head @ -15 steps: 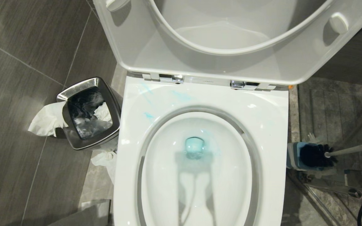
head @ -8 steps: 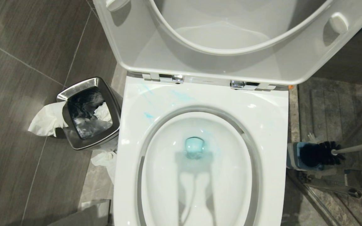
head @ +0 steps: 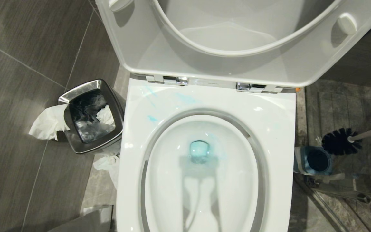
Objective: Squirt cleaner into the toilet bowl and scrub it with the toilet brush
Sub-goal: Scrub the toilet bowl
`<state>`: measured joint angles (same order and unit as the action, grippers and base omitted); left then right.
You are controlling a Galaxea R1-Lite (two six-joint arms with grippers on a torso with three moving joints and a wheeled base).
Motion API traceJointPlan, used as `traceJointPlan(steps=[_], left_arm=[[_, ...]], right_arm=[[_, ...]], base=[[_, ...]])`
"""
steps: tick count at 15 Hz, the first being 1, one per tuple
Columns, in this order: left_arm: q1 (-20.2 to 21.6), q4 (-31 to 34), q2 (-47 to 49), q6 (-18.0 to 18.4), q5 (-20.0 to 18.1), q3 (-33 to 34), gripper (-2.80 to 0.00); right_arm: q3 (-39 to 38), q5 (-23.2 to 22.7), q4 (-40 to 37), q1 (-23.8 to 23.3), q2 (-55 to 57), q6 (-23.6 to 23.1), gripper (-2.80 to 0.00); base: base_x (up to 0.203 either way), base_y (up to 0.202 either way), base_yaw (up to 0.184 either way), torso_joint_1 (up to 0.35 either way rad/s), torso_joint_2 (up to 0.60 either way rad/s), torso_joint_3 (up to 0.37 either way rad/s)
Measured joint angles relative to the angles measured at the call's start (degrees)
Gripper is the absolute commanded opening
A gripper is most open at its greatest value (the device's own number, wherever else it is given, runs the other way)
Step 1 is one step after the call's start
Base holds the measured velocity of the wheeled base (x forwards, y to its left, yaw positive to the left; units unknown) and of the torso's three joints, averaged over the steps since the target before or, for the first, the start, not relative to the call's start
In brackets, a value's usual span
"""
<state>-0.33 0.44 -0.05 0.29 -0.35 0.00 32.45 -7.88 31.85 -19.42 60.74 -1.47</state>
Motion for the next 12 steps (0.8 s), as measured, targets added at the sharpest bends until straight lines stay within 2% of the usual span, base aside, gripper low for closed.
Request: traceJointPlan(steps=[4, 8, 12], left_arm=[[0.0, 0.0, 0.0, -0.1, 0.0, 0.0, -2.80], [0.0, 0.0, 0.0, 0.0, 0.0, 0.0, -2.80], [0.0, 0.0, 0.0, 0.0, 0.0, 0.0, -2.80]], right_arm=[[12.4, -2.4, -19.1, 0.1, -3.5, 2.8, -2.80], [20.6, -5.0, -27.3, 0.9, -4.6, 3.4, -2.80], [35.0, -7.3, -39.5, 2.8, -3.9, 5.7, -2.80]], base=[[0.000, 0.000, 0.000, 0.000, 0.00, 0.000], [0.000, 0.000, 0.000, 0.000, 0.00, 0.000], [0.000, 0.000, 0.000, 0.000, 0.00, 0.000]])
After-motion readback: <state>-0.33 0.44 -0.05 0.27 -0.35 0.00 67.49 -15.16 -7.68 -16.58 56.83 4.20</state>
